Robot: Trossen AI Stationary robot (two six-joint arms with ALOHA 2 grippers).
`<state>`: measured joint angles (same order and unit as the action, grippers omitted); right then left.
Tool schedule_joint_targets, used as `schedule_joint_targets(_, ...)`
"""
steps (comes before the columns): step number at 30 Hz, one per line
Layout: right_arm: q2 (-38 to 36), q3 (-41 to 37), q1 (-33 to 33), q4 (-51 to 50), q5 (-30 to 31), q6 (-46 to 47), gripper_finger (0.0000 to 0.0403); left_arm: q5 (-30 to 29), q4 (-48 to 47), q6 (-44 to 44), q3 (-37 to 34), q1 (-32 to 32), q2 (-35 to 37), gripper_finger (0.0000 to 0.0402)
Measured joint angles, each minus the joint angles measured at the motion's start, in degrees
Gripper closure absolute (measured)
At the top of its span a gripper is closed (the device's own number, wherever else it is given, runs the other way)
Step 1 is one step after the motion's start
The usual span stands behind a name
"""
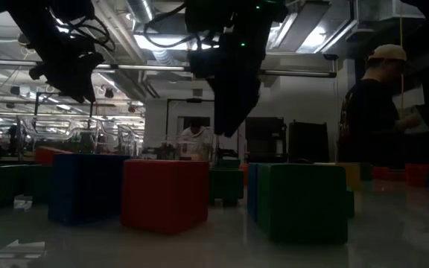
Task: Sort blocks by size
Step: Put the small green game piece into the right transparent bin
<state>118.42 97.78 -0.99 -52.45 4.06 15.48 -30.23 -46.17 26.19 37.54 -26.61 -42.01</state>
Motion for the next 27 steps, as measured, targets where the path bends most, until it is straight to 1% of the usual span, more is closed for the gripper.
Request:
schedule_joint_targets(5,1.2,-0.1,-1.0,-0.7,5.6,4.1,0.0103,0.3,0.0,1.4,0.0,0.0,-0.1,0.0237)
schedule_joint_targets(8,2.4,0.0,-0.9,-0.4,5.1,5.5,0.0106,1.4,0.0,1.6,0.0,0.0,-0.1,0.024)
schedule_joint_targets(11,4.1,-0.1,-0.9,0.0,4.5,5.5,0.0122,3.0,0.1,1.6,0.0,0.0,-0.1,0.024)
schedule_joint_targets(16,6.8,-0.1,-0.9,0.0,4.2,5.5,0.0171,5.2,0.0,1.7,0.0,0.1,0.0,0.0241)
schedule_joint_targets(22,7.6,-0.1,-0.9,0.0,3.4,3.5,0.0268,9.5,0.2,1.8,0.0,0.1,0.0,0.0249)
schedule_joint_targets(23,7.6,-0.1,-0.9,0.0,3.4,3.1,0.0277,10.1,0.3,1.8,0.0,0.1,0.0,0.0251)
schedule_joint_targets(27,7.5,-0.1,-0.9,0.0,4.0,1.5,0.0277,11.6,0.3,1.9,0.0,0.1,0.0,0.0256)
